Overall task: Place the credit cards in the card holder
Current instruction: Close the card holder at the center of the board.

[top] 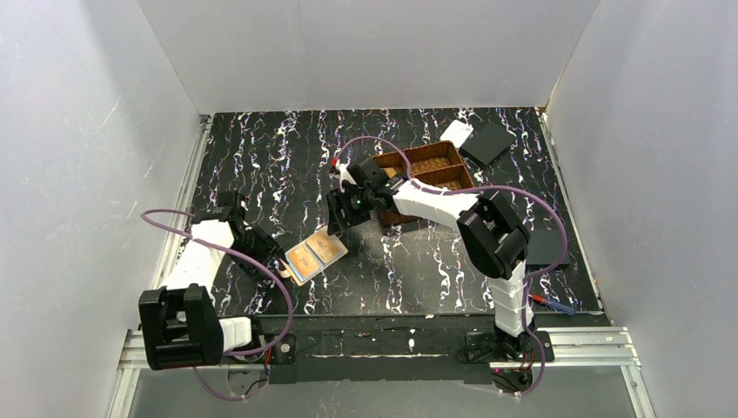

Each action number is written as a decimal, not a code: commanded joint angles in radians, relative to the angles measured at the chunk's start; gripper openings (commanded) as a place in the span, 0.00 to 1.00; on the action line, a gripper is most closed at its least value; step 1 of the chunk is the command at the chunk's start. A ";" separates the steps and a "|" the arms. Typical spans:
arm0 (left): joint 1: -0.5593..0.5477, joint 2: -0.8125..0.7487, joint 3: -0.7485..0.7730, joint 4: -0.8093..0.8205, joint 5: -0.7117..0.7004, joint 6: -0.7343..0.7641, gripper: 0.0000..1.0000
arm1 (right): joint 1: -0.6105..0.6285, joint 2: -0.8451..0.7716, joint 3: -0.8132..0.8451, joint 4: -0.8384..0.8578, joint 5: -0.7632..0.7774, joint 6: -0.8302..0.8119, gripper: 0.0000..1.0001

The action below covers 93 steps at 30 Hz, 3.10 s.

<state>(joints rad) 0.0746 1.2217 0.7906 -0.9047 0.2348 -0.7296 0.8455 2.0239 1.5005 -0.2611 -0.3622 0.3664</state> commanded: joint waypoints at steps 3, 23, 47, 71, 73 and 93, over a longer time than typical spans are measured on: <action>-0.005 0.075 -0.014 0.028 -0.021 0.007 0.45 | 0.007 0.037 0.037 0.018 -0.031 0.017 0.66; -0.030 0.071 0.054 0.089 0.117 0.065 0.00 | -0.016 0.006 0.006 -0.001 -0.011 -0.008 0.62; -0.336 0.297 0.284 0.407 0.360 -0.069 0.00 | -0.064 -0.211 -0.271 0.159 0.104 0.248 0.44; -0.415 0.461 0.370 0.490 0.463 0.034 0.46 | -0.062 -0.334 -0.414 0.247 0.009 0.236 0.56; -0.400 0.411 0.367 0.462 0.471 0.055 0.53 | -0.062 -0.321 -0.439 0.319 -0.026 0.253 0.59; -0.315 0.366 0.170 0.468 0.418 0.162 0.30 | -0.033 -0.228 -0.490 0.497 -0.001 0.508 0.64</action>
<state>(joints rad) -0.2405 1.5352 0.9749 -0.4976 0.6647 -0.5709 0.7933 1.7943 1.0122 0.2131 -0.4091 0.8364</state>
